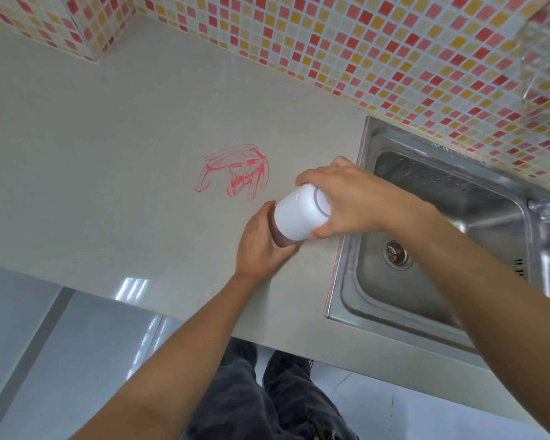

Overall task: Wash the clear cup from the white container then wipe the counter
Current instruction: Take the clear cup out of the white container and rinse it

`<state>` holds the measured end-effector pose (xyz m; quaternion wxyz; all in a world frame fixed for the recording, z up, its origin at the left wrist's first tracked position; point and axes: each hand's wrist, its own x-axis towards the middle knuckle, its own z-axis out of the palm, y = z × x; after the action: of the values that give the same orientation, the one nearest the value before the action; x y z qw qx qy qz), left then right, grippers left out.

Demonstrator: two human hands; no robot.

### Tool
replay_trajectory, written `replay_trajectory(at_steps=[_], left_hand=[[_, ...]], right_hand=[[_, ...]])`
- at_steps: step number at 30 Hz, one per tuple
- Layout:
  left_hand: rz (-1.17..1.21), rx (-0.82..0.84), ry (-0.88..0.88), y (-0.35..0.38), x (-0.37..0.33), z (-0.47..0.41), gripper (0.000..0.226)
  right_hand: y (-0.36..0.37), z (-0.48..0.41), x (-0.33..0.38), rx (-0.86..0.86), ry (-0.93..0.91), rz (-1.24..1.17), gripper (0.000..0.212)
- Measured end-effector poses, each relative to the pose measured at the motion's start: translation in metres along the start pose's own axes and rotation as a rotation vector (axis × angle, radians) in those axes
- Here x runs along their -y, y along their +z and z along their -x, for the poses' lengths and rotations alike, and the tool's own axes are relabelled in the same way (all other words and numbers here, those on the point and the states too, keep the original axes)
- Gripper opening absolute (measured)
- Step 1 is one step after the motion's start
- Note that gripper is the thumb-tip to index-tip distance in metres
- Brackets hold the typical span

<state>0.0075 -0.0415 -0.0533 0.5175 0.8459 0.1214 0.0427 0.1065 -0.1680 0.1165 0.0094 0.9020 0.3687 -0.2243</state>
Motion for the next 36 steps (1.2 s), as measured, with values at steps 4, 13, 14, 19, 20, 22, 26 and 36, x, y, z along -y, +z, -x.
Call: replay_trajectory(at_steps=[4,13,14,19,20,22,26,36], left_hand=[[-0.045,0.002,0.025,0.004,0.006,-0.001,0.077],[-0.056,-0.027,0.023,0.002,-0.003,0.000,0.068],[-0.051,-0.031,0.028,0.001,-0.005,0.000,0.069],[-0.044,-0.039,0.055,0.002,-0.005,0.000,0.070],[-0.045,-0.046,0.040,0.003,-0.005,0.001,0.071],[-0.046,-0.068,0.002,0.005,-0.005,0.003,0.074],[-0.023,-0.092,-0.061,0.007,-0.005,0.004,0.077],[0.013,-0.096,-0.151,0.005,-0.014,0.004,0.075]], right_hand=[[0.000,0.019,-0.011,-0.071,0.078,-0.151,0.080],[0.021,0.037,-0.061,-0.301,0.416,-0.644,0.086],[0.034,0.035,-0.065,-0.319,0.446,-0.684,0.089],[0.095,0.020,-0.061,-0.442,0.521,-0.886,0.082],[0.103,0.018,-0.059,-0.467,0.516,-0.943,0.081],[0.116,0.013,-0.055,-0.516,0.523,-0.997,0.079],[0.133,0.005,-0.046,-0.577,0.528,-1.050,0.079],[0.144,-0.006,-0.046,-0.582,0.514,-0.976,0.089]])
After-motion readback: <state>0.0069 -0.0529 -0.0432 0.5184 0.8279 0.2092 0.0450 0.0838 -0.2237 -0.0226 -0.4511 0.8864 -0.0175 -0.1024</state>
